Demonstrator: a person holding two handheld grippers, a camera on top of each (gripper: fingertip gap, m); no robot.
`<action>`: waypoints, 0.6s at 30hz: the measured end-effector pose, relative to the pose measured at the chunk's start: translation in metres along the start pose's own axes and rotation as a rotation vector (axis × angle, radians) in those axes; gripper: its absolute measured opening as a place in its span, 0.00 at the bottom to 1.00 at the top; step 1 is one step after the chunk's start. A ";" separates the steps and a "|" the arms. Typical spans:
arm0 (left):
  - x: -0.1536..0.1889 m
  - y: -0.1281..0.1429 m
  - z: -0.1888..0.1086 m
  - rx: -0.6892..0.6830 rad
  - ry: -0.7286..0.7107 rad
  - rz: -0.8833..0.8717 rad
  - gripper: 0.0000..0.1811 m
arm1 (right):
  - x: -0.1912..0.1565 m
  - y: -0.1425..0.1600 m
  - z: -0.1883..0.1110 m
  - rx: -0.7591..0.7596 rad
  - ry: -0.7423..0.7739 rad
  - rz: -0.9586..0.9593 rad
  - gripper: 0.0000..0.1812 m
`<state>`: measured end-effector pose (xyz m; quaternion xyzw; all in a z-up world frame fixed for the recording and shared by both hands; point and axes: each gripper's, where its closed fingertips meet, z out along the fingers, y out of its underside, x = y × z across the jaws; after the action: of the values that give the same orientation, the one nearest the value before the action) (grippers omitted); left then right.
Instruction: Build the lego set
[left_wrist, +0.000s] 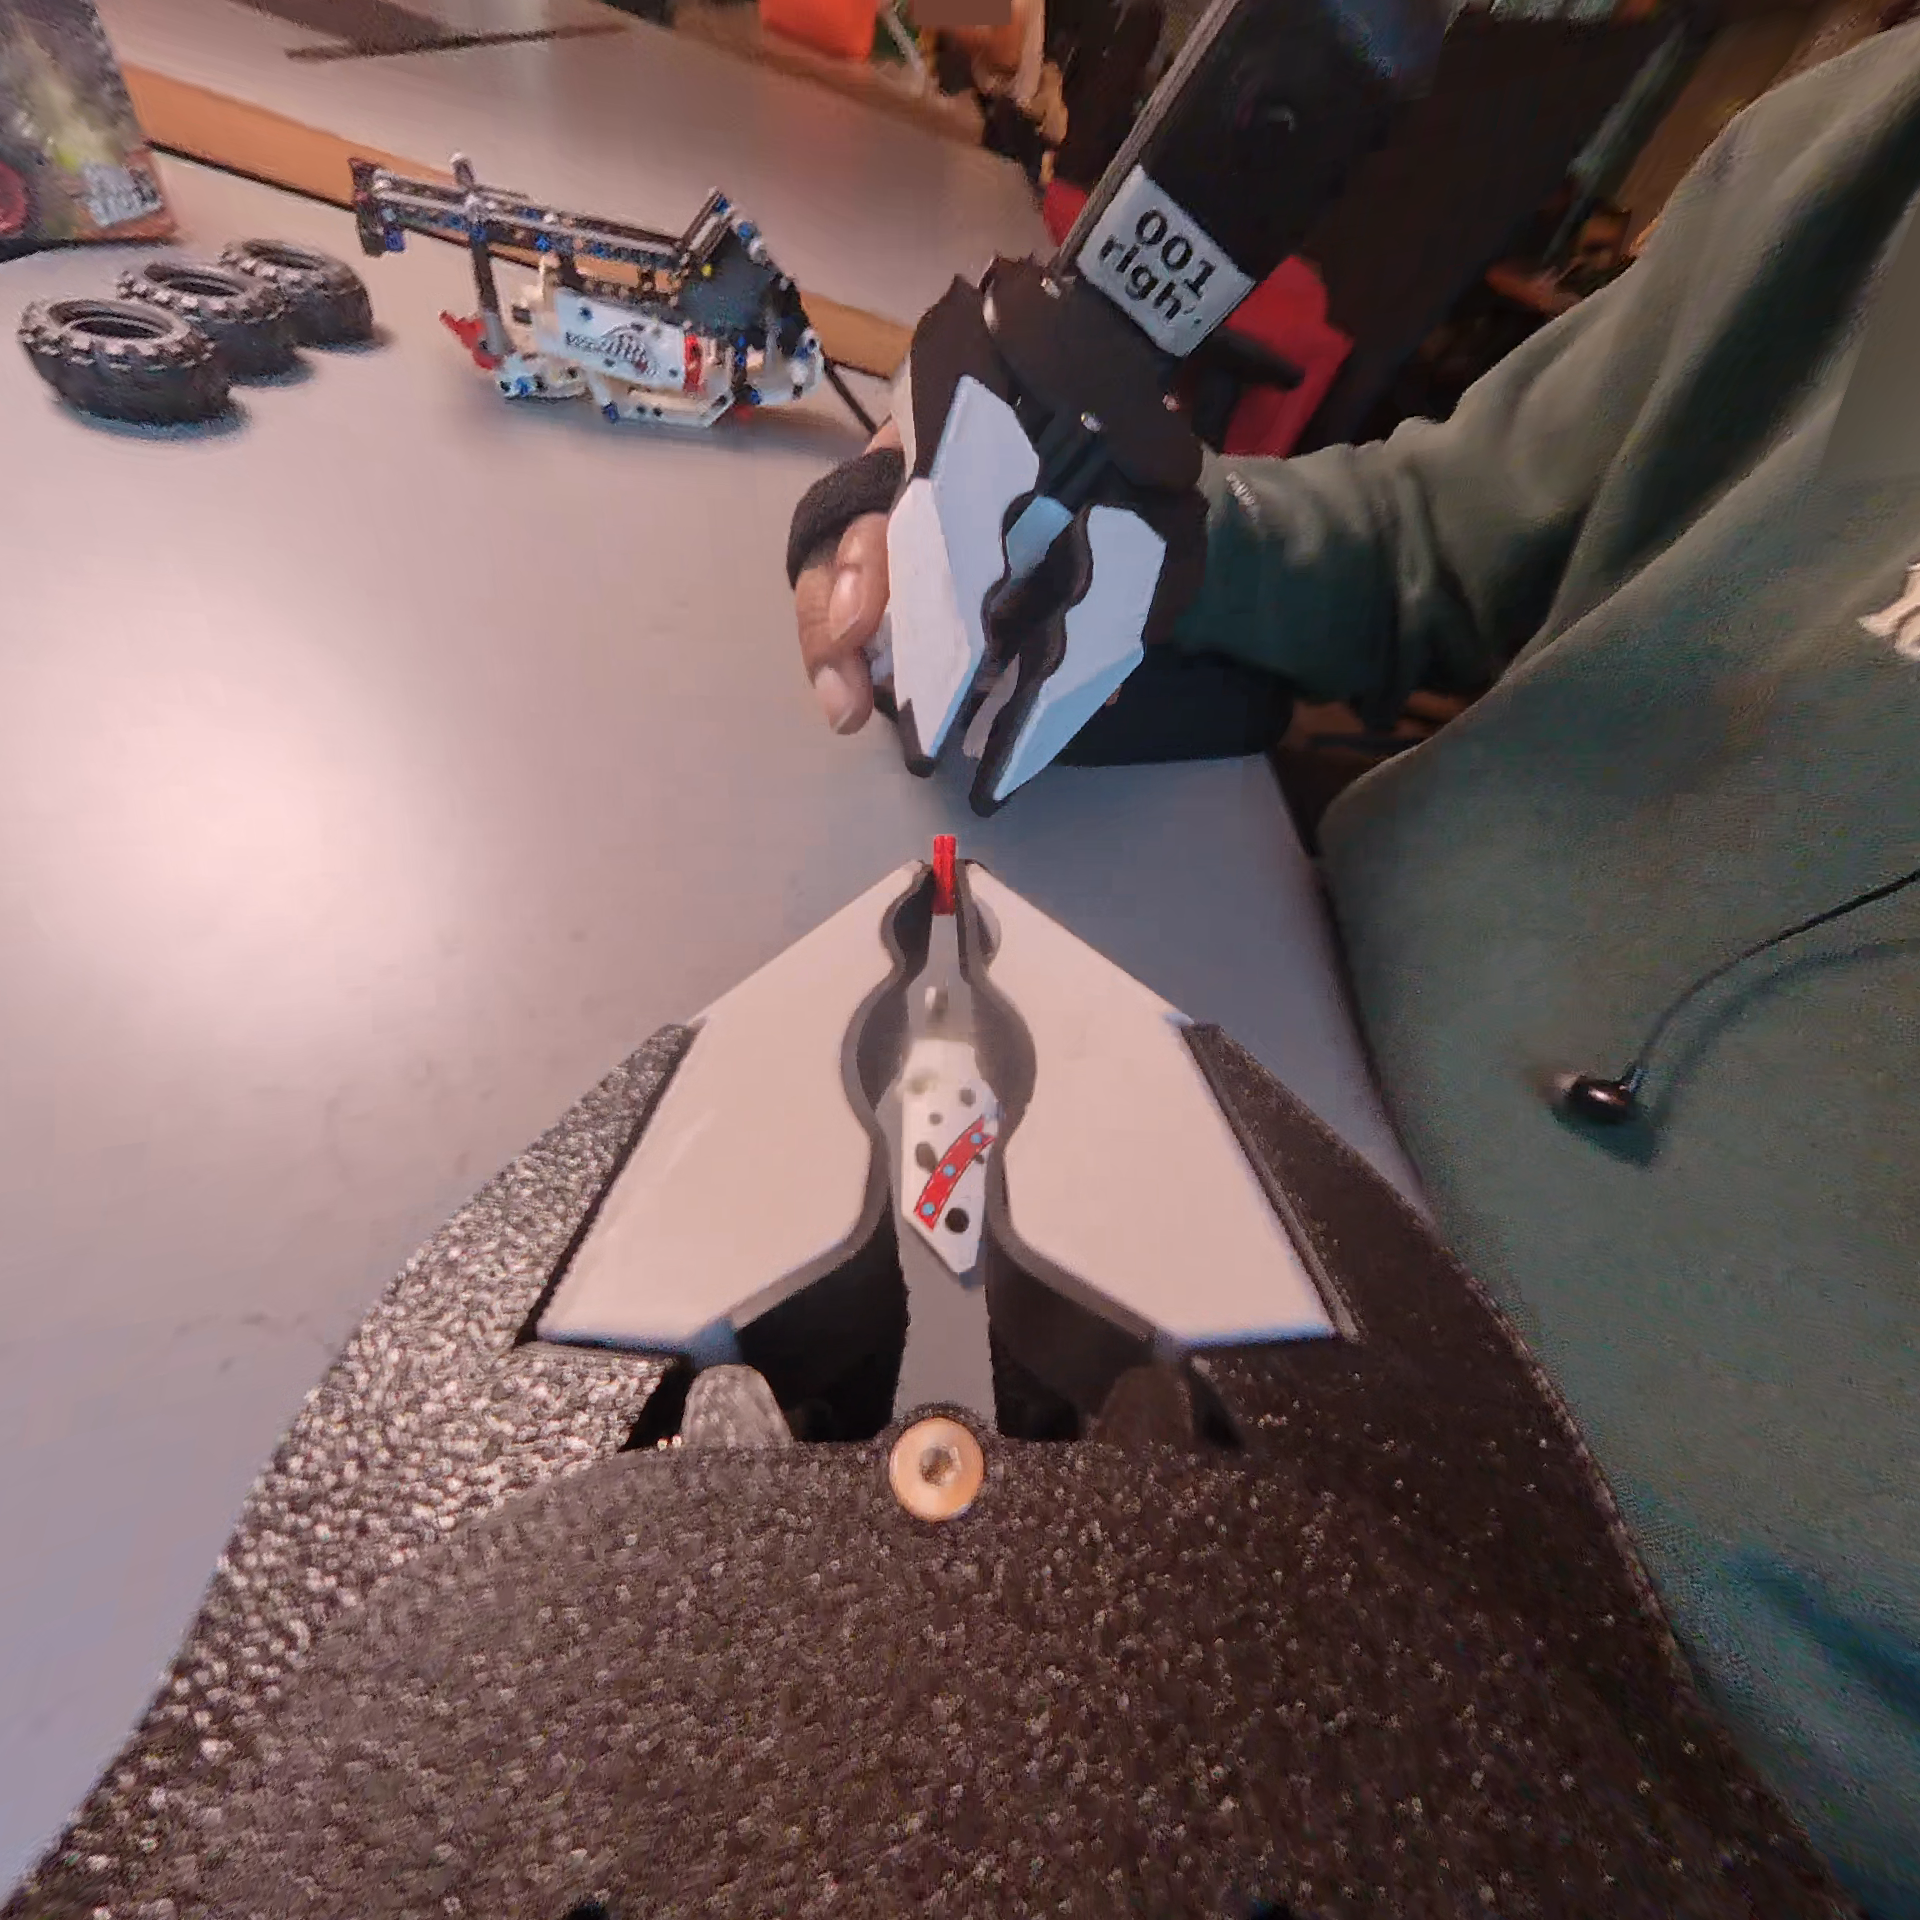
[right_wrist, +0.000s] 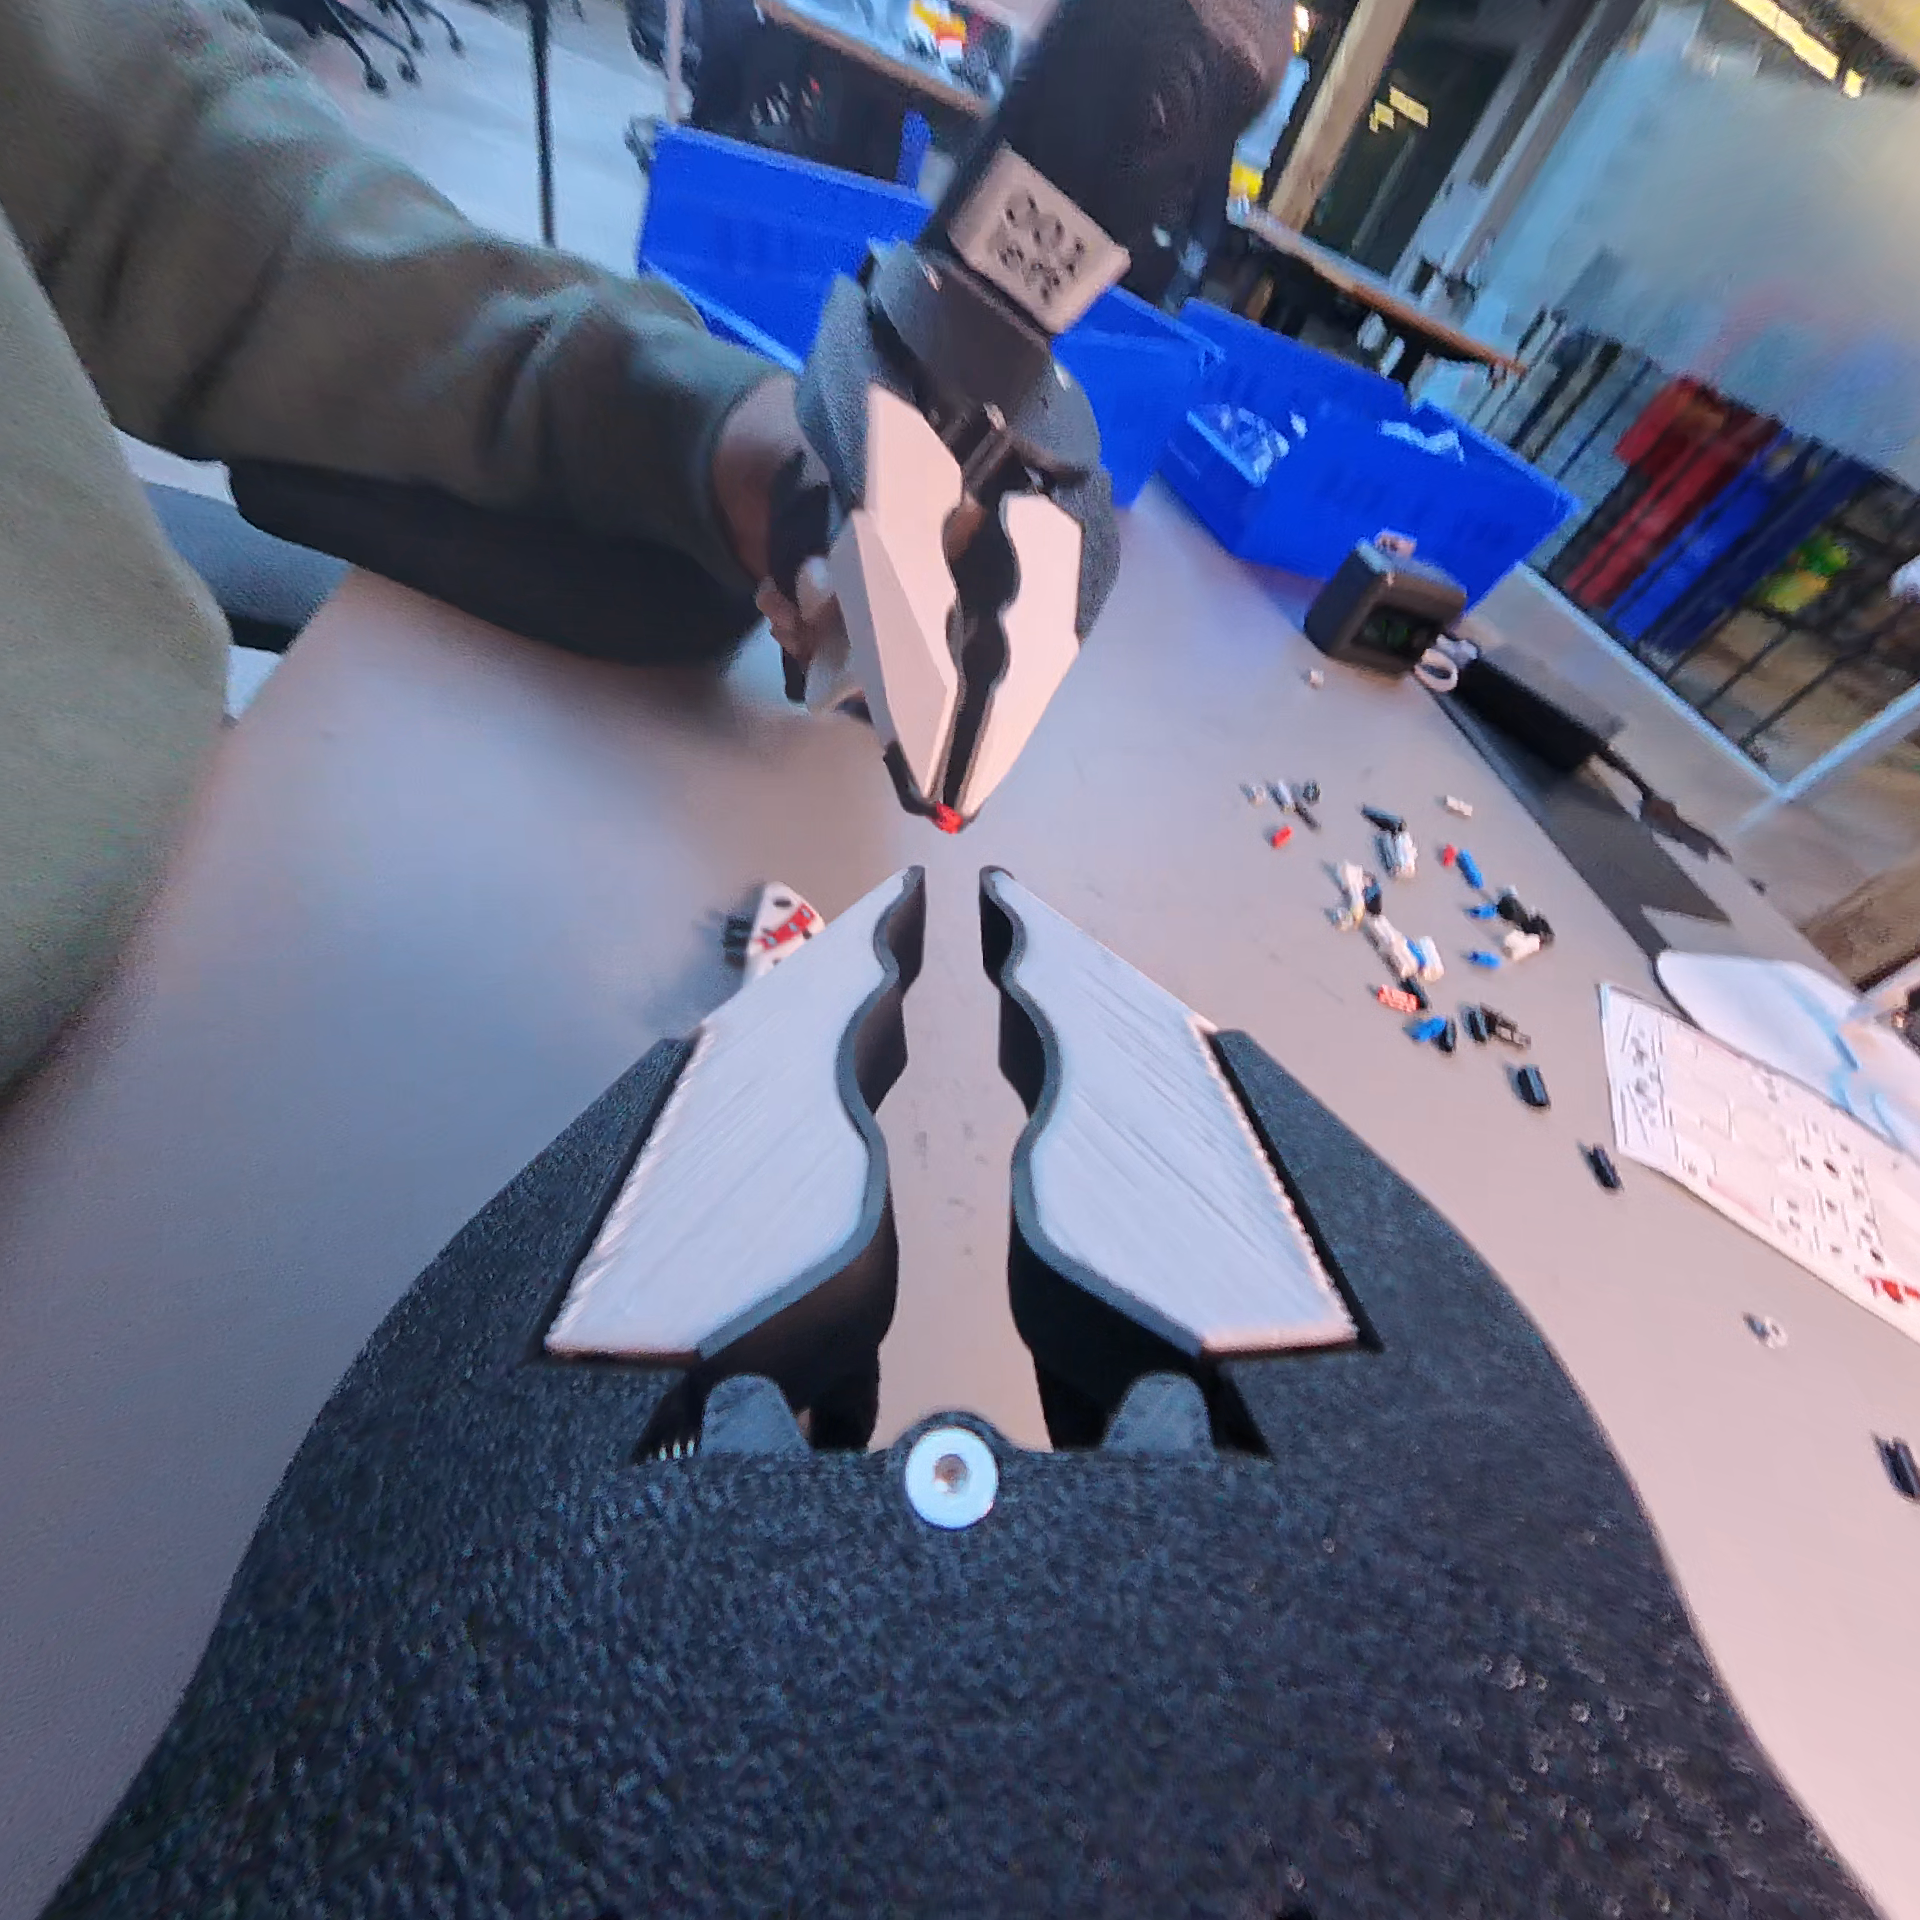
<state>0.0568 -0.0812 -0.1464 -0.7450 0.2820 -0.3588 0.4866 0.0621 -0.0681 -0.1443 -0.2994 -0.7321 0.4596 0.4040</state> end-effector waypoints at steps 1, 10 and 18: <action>0.002 -0.003 -0.001 0.019 0.018 -0.009 0.02 | -0.002 -0.007 -0.001 0.032 -0.005 -0.006 0.05; 0.012 -0.006 0.002 0.035 0.109 -0.054 0.02 | -0.012 -0.016 0.003 0.040 -0.006 -0.099 0.07; 0.018 0.002 0.010 -0.012 0.147 -0.072 0.02 | -0.020 -0.009 0.007 0.003 -0.034 -0.136 0.03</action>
<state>0.0754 -0.0908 -0.1458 -0.7291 0.2922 -0.4280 0.4470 0.0649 -0.0908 -0.1444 -0.2405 -0.7567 0.4374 0.4221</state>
